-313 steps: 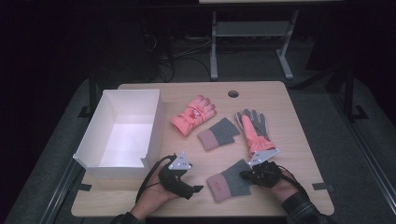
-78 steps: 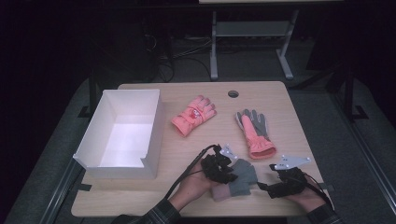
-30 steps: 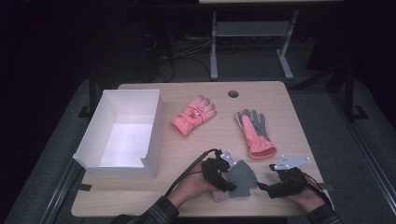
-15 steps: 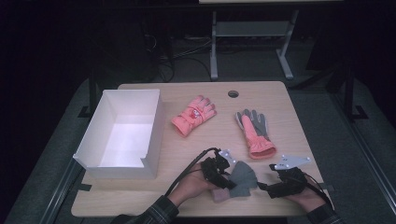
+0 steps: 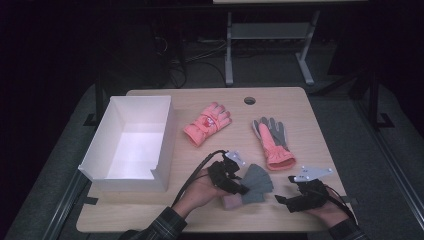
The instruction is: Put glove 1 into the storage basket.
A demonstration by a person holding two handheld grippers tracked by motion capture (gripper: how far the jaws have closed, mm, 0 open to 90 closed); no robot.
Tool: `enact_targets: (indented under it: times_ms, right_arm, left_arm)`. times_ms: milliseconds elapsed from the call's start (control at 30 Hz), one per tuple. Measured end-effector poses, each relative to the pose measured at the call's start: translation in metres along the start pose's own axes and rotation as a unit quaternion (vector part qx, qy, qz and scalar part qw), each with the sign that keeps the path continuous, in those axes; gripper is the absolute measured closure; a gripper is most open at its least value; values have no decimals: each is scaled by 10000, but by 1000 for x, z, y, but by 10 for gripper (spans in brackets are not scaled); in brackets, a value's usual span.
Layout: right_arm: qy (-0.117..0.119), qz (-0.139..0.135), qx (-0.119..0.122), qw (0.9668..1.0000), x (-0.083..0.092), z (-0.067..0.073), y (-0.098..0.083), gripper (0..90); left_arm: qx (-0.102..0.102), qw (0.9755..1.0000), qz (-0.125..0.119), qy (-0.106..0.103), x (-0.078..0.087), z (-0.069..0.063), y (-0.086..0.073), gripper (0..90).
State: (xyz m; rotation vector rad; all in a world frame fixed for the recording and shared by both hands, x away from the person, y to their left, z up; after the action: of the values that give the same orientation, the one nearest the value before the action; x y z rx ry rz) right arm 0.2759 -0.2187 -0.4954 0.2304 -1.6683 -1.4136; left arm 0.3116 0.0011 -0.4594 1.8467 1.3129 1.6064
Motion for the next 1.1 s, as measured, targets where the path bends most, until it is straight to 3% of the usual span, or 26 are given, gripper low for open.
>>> enact_targets:
  times_ms: [500,767,1100]
  right_arm:
    - [-7,49,-54,10000,-1,0,0,147]
    - [2,55,-55,10000,-2,1,-1,141]
    - [17,30,-91,10000,-2,2,-1,135]
  left_arm:
    - [189,9990,-123,380,42,11,19,635]
    - [356,9973,-325,557,65,17,31,635]
    - [340,9955,-473,747,92,22,50,634]
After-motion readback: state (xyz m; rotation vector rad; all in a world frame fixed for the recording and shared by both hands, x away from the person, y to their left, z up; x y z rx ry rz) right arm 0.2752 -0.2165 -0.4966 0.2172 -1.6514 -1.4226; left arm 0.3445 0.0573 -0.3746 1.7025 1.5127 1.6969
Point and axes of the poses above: each handheld gripper's, and its own axes: x roughly backward along the jaws, y roughly out of its top, z roughly to its left, the point moved 5 cm from there along -x, roughly forward along the jaws, and after that the axes turned 15 degrees about -z, right-handed, at the moved point
